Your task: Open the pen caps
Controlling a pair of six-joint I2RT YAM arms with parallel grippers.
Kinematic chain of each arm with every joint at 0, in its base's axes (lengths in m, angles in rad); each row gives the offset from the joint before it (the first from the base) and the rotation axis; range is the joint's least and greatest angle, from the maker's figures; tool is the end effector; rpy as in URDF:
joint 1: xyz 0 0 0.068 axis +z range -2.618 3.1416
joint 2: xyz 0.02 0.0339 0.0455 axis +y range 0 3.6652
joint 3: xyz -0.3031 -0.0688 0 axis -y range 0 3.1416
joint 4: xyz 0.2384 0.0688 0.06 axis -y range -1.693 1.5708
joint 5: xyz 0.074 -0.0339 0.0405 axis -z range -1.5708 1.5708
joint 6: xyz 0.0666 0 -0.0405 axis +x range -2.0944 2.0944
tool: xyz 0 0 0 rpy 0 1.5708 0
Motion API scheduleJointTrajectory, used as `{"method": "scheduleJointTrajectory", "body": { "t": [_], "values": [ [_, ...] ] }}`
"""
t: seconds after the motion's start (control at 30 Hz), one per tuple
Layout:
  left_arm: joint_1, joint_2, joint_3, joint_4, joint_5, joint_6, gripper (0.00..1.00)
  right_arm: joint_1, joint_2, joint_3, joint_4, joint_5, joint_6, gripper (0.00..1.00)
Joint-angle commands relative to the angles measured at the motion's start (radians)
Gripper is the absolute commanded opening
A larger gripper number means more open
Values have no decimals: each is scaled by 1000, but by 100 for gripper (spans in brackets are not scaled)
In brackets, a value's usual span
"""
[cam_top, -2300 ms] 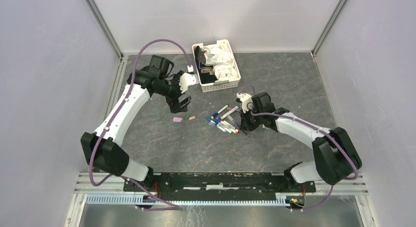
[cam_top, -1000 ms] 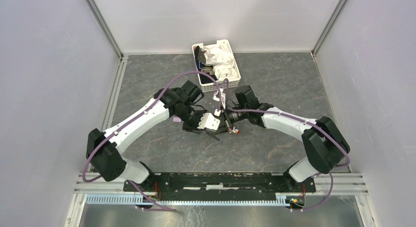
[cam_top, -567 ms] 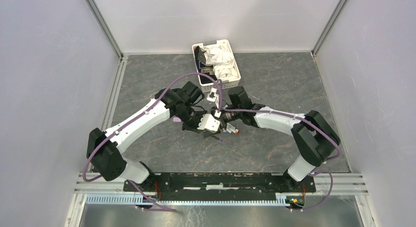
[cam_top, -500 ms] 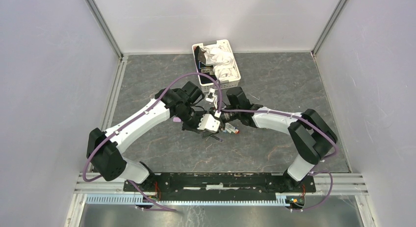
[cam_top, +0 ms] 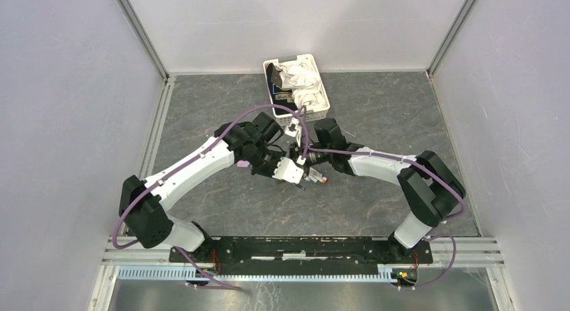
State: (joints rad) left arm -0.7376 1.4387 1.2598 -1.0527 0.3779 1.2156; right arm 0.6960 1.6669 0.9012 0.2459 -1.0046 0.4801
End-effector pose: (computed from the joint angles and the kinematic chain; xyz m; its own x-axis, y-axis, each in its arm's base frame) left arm 0.1837 -0.2001 0.3024 0.4285 0.7881 -0.4419 0.9033 -0.3841 0.1910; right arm 0.2385 0.2725 0.2387 -0.7566 -0.3092 -0.5762 -0.6276 0.0957 0.7727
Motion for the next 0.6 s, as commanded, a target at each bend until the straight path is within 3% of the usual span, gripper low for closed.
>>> {"method": "scheduleJointTrajectory", "body": {
  "t": [0.0, 0.23, 0.43, 0.57],
  "values": [
    [85, -41, 14, 11, -255, 116, 2, -55, -85, -94, -138, -9, -88, 0],
    [200, -42, 25, 47, -305, 199, 2, -91, -161, -162, -204, 10, -139, 0],
    [200, -40, -3, 65, -130, 111, 2, -164, -215, -116, -326, 67, -202, 0],
    [200, 12, -65, 132, 6, -17, 3, -313, -301, -88, -483, 333, -264, 0]
  ]
}}
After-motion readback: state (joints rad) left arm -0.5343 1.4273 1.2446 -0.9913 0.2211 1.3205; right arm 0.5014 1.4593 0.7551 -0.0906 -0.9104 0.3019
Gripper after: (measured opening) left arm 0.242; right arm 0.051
